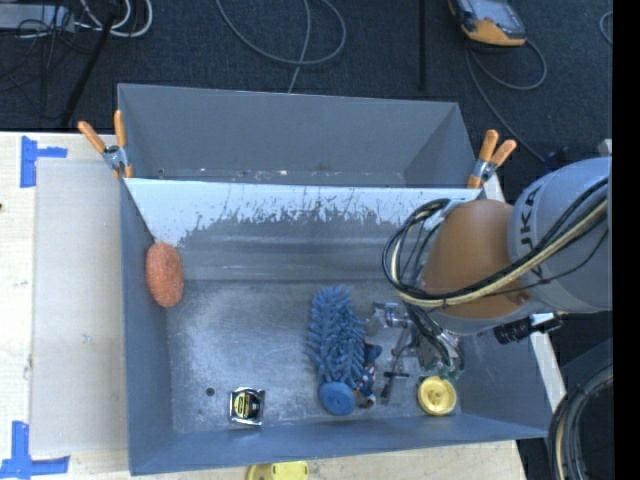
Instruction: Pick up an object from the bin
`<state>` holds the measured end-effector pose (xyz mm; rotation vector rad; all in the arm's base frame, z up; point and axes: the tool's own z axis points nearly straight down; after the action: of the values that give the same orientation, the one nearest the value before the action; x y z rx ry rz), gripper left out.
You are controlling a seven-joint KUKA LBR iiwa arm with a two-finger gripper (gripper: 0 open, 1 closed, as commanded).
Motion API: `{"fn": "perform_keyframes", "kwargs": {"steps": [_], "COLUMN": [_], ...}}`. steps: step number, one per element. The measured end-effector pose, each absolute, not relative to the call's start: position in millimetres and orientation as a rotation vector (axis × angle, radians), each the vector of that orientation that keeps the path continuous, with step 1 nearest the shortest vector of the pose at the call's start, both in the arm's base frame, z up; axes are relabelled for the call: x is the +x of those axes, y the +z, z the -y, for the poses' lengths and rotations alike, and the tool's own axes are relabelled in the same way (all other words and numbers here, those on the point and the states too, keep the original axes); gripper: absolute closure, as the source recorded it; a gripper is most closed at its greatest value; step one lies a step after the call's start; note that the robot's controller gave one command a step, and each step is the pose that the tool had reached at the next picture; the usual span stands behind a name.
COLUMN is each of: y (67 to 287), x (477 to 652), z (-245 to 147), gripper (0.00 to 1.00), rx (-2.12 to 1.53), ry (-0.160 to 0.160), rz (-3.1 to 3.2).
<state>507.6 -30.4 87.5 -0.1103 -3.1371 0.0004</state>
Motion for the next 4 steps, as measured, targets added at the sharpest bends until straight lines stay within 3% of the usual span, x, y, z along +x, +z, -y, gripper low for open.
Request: {"fn": "perform_keyframes", "kwargs": {"steps": [1,2,3,4], "y": [72.3,69.3,69.3,79.4], "x": [492.0,474.3,474.3,477.5], "z": [-17.4,-34.7,-34.7,-42.6], "gripper": [0.00,1.00,1.00,0.00], "rx": [-0.002,0.501,0.501,0.536], "ry": [0.001,0.000,0.000,0.000], "rz": [3.142,3.099,3.099,3.094]}}
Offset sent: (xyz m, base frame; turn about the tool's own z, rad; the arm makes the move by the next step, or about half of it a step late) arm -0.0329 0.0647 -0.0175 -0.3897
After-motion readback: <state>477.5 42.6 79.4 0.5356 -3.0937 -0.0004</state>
